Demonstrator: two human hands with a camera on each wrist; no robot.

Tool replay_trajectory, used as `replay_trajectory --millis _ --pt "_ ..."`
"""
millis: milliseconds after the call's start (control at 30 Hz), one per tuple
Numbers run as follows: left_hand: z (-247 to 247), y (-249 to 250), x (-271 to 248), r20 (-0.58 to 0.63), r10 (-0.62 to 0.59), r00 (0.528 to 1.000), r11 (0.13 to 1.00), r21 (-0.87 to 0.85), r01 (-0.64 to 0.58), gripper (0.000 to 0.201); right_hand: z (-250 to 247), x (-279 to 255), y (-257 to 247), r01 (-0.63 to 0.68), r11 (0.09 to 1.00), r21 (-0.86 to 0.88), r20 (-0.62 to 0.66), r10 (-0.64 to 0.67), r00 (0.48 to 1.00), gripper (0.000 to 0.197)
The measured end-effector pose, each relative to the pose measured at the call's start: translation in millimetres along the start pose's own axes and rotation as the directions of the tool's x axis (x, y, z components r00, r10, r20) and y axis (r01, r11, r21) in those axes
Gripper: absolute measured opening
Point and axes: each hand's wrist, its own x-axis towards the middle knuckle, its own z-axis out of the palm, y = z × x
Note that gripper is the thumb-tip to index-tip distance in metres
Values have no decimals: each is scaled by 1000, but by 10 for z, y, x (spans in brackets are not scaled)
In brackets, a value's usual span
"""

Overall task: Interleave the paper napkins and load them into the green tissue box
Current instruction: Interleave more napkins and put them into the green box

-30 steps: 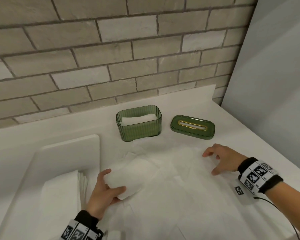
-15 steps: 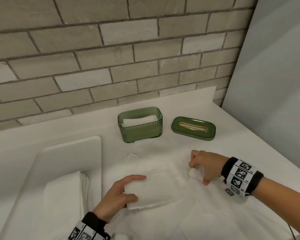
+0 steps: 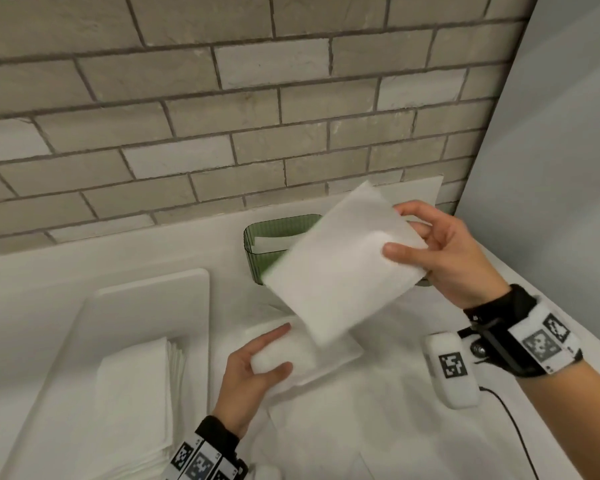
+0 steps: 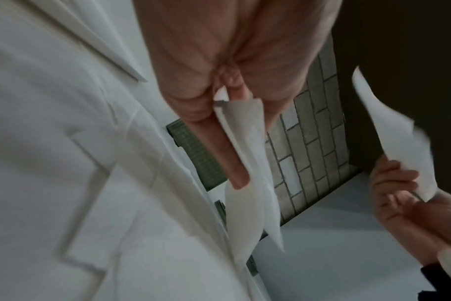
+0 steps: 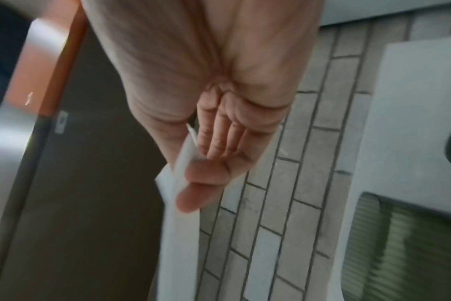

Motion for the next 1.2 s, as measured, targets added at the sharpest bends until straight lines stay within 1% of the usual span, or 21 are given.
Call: replay_trajectory --millis 33,67,133,167,267,333,367,400,433,500,533,600,667,833,900,933,1000,1033,1100,1133,1200 --pt "17 -4 11 -12 -3 1000 999 -43 3 51 22 -14 74 -34 998 49 -20 35 999 44" --pt "43 2 20 -27 -13 1000 996 -83 11 47 56 -37 195 -73 996 46 -24 74 997 52" --pt "126 77 13 -64 -37 997 986 -167 26 24 167 -132 494 -167 986 -27 -17 167 986 63" --pt "164 131 3 -54 -51 997 973 -229 37 22 233 -193 635 -212 975 -60 -19 211 977 65" --pt "189 218 -12 -40 -146 988 897 -427 115 57 369 -339 917 -306 946 -108 -41 304 952 59" --pt "162 233 -14 -31 -167 985 868 -478 132 70 381 -367 1002 -324 937 -129 -51 320 946 56" --pt "155 226 -15 -37 -160 986 874 -470 124 72 373 -366 1024 -327 934 -147 -55 322 945 55" --pt "157 231 -20 -42 -145 988 886 -451 111 70 364 -357 1034 -325 930 -170 -56 320 946 55" --pt "159 239 -25 -35 -131 991 902 -419 105 63 353 -347 1035 -319 928 -191 -53 315 948 56" --pt "166 259 -18 -20 -87 996 941 -330 76 41 329 -333 1028 -311 927 -208 -47 308 950 57" --pt "164 258 -11 -26 -50 998 959 -279 41 37 312 -327 1020 -308 928 -210 -50 305 951 58" --pt "144 221 3 -37 18 999 978 -206 -25 47 267 -317 1011 -307 927 -217 -49 303 952 58" --pt "133 205 10 -41 47 998 983 -175 -54 54 233 -307 1009 -306 925 -225 -26 308 951 58" --pt "132 182 5 2 109 994 984 -145 -107 60 183 -271 982 -318 923 -217 -27 320 947 56" --pt "148 209 -6 16 122 992 982 -146 -119 62 175 -266 996 -322 917 -237 -30 324 946 59" --pt "158 225 -9 21 127 992 981 -149 -123 62 184 -265 1008 -340 917 -206 -12 346 938 60" --pt "169 245 -1 22 134 991 980 -149 -130 61 240 -266 998 -389 919 -64 12 391 920 54" --pt "172 252 8 14 136 991 980 -145 -133 62 271 -267 988 -392 920 -10 2 392 920 48" --pt "167 251 27 -9 133 991 981 -141 -133 60 299 -240 976 -347 938 -15 -73 346 936 35" --pt "163 242 30 -19 125 992 981 -147 -126 59 282 -220 999 -319 946 -61 -127 310 942 32" --pt "154 215 23 -22 104 994 982 -154 -106 56 242 -178 1042 -255 947 -193 -201 217 955 33"
